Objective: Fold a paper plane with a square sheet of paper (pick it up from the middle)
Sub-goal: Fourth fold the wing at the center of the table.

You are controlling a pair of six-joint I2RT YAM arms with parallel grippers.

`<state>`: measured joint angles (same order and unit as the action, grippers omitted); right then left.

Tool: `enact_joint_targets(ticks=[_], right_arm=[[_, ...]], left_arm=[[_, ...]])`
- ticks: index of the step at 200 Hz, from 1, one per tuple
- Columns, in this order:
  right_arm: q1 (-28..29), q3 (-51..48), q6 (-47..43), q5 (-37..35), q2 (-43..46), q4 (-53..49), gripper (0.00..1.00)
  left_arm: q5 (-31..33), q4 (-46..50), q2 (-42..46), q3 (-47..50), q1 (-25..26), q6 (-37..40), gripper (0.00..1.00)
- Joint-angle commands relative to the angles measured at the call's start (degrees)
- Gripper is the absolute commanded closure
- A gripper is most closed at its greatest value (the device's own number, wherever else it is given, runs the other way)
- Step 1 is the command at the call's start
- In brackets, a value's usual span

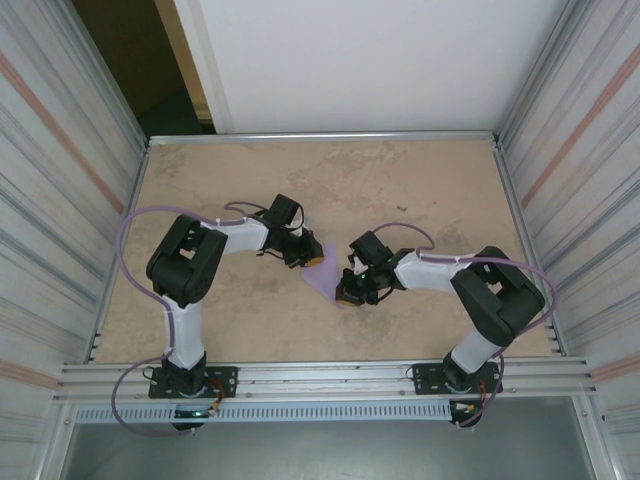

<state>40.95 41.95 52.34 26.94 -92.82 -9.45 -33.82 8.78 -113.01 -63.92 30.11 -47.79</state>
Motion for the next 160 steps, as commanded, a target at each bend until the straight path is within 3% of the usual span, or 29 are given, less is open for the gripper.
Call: enact_joint_targets(ticks=[1, 160], right_arm=[[0.66, -1.13, 1.28, 2.48, 1.97, 0.28, 0.91], [1.22, -3.14, 0.7, 2.72, -2.4, 4.25, 0.91]], left_arm=[[5.18, 6.11, -3.6, 1.61, -0.27, -0.02, 0.87], [4.78, 5.69, -3.11, 2.22, -0.31, -0.28, 0.87]])
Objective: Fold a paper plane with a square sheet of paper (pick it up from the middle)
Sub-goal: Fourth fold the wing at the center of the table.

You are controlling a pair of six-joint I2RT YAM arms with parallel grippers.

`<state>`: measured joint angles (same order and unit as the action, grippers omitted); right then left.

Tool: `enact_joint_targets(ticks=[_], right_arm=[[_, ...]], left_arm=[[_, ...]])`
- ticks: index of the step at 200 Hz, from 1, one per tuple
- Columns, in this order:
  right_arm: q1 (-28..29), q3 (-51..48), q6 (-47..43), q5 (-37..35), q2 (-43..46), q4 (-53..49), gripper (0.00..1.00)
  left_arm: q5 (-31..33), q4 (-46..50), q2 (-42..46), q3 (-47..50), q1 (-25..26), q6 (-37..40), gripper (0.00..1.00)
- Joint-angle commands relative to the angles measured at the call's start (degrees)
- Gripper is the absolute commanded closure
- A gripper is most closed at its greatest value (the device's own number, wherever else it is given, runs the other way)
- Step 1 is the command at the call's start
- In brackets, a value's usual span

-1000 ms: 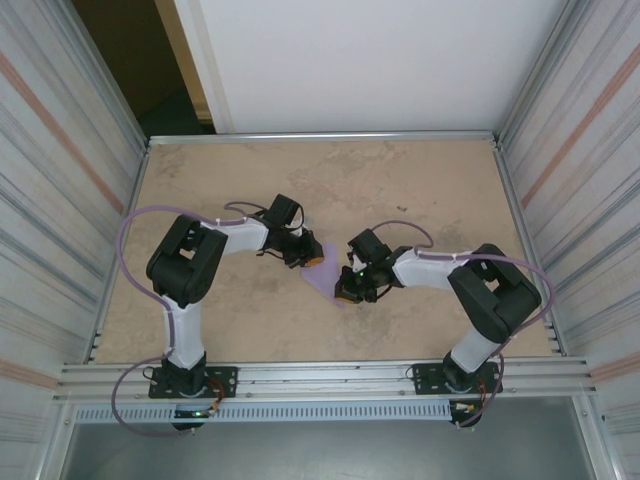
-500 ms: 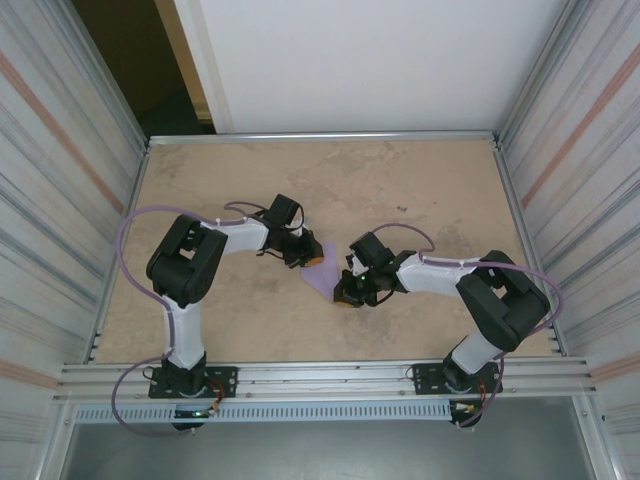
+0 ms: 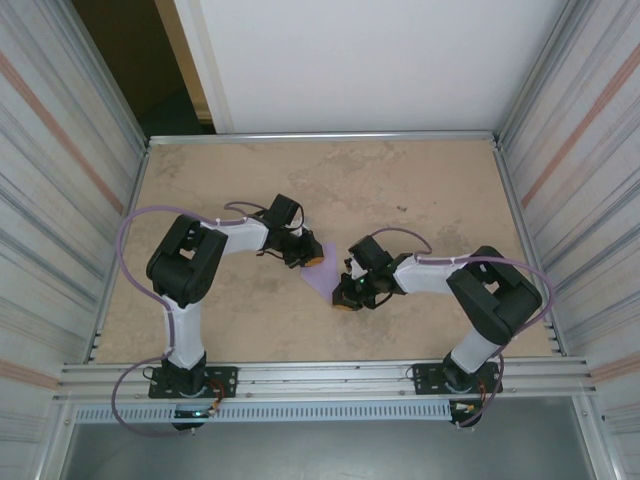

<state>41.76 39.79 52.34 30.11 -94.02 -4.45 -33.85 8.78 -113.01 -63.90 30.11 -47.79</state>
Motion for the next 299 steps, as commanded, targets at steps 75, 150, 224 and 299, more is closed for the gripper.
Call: enact_joint_targets(ticks=[75, 150, 224, 299], right_arm=[[-0.12, 4.43, -3.11, -5.6, 7.48, -6.26, 0.85], [0.26, 12.93, -3.12, -8.79, -4.16, -6.79, 0.9], [-0.95, 8.31, -2.33, -7.21, -6.0, -5.13, 0.91], [-1.1, -2.65, 0.4, -0.96, 0.2, 1.54, 0.9]], left_arm=[[3.77, 4.92, -2.06, 1.76, -0.29, -1.37, 0.87], [3.35, 3.29, -1.07, 2.74, 0.03, -3.94, 0.87], [2.58, 2.77, -0.36, 2.66, 0.1, -3.95, 0.86], [3.53, 3.25, -1.94, 3.45, -0.29, -3.75, 0.87]])
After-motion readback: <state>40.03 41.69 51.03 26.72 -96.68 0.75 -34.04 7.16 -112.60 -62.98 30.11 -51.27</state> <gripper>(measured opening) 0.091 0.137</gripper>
